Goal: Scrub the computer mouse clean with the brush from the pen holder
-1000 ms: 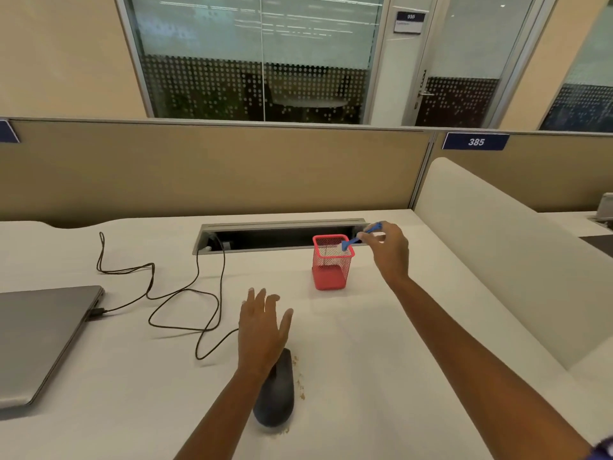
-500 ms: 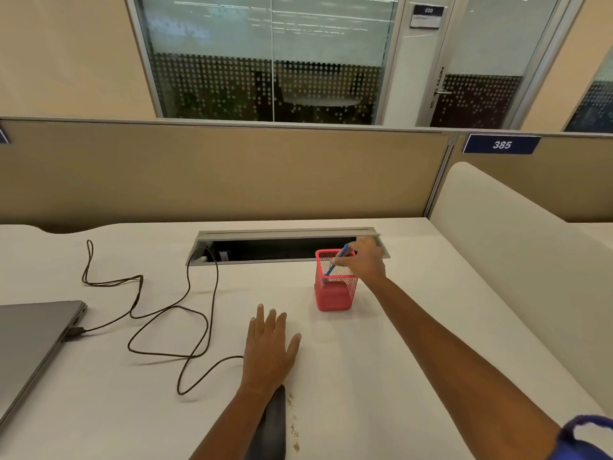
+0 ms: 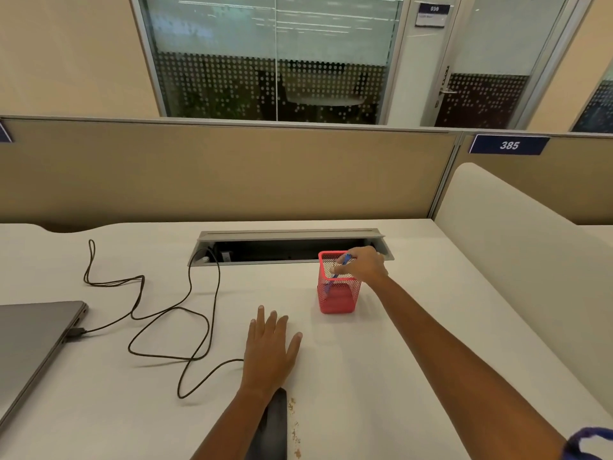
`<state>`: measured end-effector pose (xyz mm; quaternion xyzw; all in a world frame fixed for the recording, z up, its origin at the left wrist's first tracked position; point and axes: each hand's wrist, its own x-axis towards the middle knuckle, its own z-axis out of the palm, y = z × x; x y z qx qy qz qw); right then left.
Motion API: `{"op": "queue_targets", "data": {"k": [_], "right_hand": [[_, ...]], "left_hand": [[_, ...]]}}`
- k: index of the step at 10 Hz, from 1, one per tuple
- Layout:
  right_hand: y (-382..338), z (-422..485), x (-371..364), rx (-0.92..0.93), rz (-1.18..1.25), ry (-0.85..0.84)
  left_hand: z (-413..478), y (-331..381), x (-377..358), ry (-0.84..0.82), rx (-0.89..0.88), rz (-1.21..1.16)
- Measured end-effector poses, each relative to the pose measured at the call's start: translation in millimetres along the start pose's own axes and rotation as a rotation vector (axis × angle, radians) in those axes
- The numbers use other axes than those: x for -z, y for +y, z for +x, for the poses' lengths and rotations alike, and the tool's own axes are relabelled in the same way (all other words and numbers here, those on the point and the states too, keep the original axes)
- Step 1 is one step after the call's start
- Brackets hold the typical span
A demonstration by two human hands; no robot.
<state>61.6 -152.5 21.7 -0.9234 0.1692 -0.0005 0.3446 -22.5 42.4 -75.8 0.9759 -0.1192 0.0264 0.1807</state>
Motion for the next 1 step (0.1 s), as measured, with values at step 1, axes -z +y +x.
{"op": "queue_targets", "data": {"k": [1], "right_hand": [[-1.3,-8.6,11.2,0.016,0.124,0.084]], "left_hand": [[-4.1,-1.2,6.5,-0.002,-0.004,-0.003]]}}
